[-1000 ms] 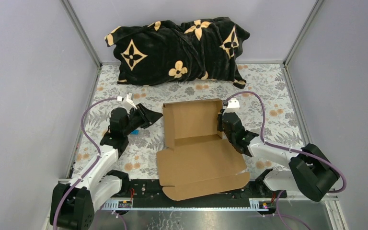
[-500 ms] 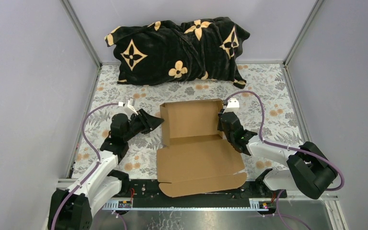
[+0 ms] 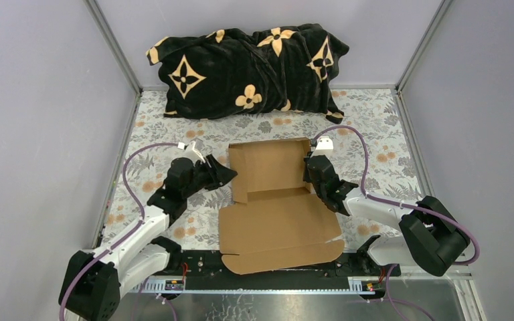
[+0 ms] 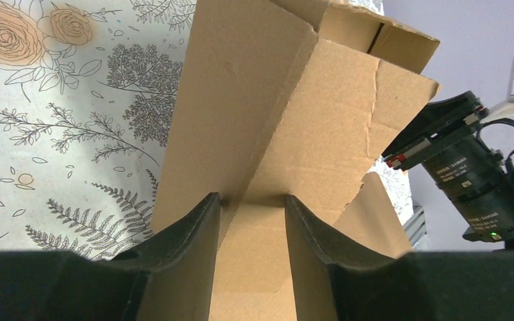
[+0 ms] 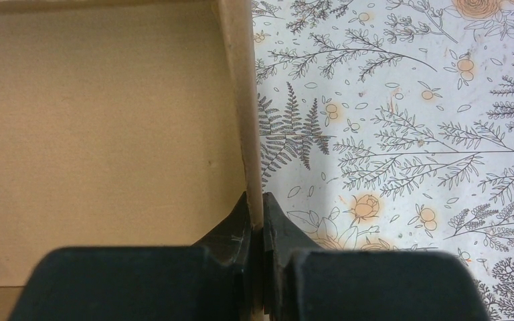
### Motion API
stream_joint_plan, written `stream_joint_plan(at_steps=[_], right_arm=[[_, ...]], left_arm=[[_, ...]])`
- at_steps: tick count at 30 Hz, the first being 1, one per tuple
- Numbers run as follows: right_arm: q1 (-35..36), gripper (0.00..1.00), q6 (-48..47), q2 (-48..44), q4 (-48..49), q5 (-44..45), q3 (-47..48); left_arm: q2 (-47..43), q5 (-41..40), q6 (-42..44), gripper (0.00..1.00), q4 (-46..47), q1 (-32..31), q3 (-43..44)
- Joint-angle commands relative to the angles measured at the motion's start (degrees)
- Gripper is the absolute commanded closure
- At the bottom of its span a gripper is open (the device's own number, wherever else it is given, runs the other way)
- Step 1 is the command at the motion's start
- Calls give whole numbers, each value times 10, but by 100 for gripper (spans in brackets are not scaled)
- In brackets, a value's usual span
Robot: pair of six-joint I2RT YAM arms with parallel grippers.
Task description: Fold the paper box
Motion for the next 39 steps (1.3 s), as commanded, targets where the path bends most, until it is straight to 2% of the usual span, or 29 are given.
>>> stream_joint_plan(at_steps=[1,14,26,39], right_arm=[[5,100,18,1,25,14,28],[5,100,25,-2,30,10,19],[5,100,31,-8,33,6,13],[5,100,32,-19,38,-1,3]], left_arm=[[17,-54,24,52,-10,-28,25],[63,-172,30,47,-55,-97,63],[98,-276,24,46,-89,-146,82],[119,-341,32,48,-54,-175,63]])
